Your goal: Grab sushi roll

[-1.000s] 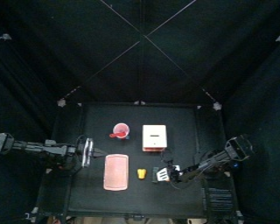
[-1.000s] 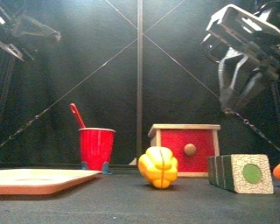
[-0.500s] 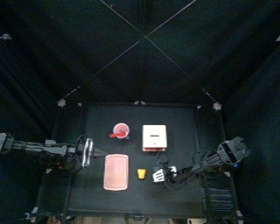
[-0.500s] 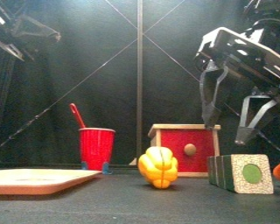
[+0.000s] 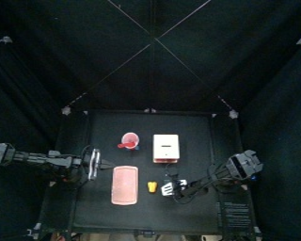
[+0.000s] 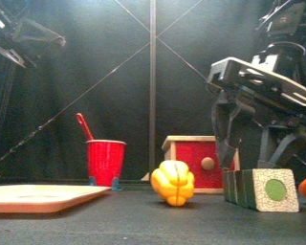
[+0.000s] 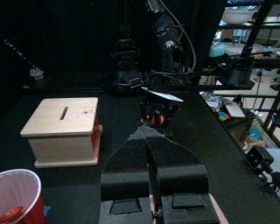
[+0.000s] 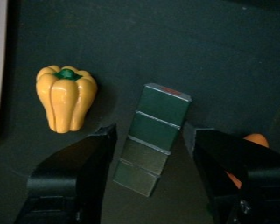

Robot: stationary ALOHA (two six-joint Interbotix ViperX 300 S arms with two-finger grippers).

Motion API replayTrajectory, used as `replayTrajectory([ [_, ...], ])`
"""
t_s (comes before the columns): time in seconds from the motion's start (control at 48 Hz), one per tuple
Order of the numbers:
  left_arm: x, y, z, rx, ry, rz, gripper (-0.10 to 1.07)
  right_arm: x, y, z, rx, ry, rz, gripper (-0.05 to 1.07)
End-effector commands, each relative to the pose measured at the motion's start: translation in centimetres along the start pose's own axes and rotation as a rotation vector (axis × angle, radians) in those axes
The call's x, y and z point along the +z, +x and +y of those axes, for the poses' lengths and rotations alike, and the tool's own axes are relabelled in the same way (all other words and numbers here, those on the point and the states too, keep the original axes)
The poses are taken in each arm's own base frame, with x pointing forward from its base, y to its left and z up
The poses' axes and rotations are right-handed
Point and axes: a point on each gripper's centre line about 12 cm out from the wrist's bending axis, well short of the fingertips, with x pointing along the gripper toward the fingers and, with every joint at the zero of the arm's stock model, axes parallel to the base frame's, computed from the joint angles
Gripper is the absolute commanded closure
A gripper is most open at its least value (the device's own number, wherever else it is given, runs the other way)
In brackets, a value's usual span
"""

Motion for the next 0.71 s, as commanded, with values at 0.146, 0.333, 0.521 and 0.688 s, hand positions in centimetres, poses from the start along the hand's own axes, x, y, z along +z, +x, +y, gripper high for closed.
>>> replayTrajectory([
  [0.146, 0.4, 0.2, 0.0, 0.001, 0.001, -0.011, 0.99, 0.2, -0.3, 0.7, 0.017, 0.023, 0.01, 0.1],
  [0.333, 0.4, 0.2, 0.1, 0.003, 0.001, -0.011, 0.99, 0.0, 0.4, 0.3, -0.004, 0.017, 0.009, 0.1],
  [0.521, 0.4, 0.2, 0.1, 0.006, 0.001, -0.009, 0.99, -0.1, 0.9, 0.1, -0.02, 0.014, 0.007, 0.11],
  [0.688, 0.4, 0.2, 0.1, 0.006, 0.003, -0.011, 0.99, 0.0, 1.0, 0.0, -0.022, 0.015, 0.007, 0.11],
])
